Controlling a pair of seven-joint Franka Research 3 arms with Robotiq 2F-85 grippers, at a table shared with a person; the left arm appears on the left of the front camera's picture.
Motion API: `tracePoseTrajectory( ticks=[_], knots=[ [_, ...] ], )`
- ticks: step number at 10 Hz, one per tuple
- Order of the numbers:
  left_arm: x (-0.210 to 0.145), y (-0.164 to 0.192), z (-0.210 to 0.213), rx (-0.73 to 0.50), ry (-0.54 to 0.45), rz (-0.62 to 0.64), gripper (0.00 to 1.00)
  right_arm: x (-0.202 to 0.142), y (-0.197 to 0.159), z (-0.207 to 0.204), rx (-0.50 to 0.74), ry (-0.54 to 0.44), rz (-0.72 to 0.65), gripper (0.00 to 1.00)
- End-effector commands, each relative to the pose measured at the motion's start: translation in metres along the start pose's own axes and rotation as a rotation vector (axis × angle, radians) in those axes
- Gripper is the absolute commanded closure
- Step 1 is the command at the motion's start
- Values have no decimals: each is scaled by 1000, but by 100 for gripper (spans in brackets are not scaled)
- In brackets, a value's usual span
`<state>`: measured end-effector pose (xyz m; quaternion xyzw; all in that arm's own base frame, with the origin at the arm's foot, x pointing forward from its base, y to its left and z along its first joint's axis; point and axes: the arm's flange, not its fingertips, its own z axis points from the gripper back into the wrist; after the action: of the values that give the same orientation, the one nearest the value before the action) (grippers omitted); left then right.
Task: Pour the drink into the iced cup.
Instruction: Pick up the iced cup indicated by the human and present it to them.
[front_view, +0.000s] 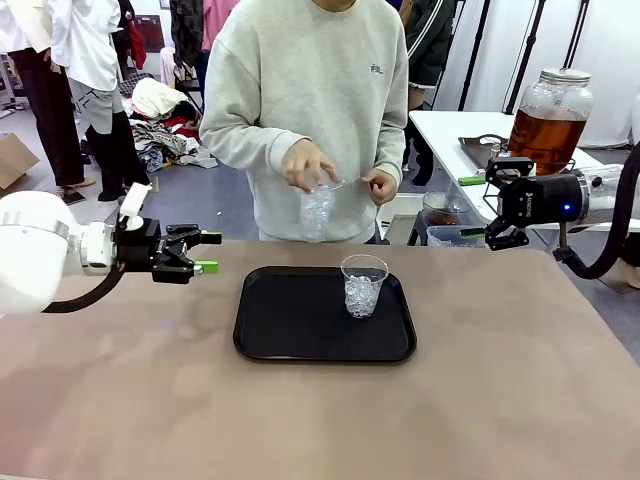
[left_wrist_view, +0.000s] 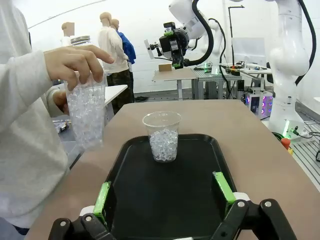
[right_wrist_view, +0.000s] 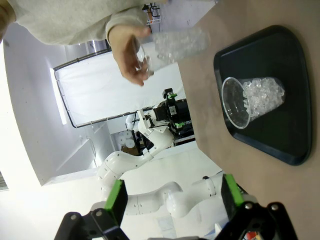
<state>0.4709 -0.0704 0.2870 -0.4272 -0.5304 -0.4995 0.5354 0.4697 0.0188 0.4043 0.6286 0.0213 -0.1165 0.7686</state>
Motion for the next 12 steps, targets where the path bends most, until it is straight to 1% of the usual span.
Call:
tracePoseTrajectory(
  ticks=[1, 12],
  knots=[
    [2, 1, -2, 7, -8, -5, 0, 0, 0, 0, 1, -5, 1, 0],
    [2, 1, -2, 7, -8, -5, 0, 0, 0, 0, 1, -5, 1, 0]
  ],
)
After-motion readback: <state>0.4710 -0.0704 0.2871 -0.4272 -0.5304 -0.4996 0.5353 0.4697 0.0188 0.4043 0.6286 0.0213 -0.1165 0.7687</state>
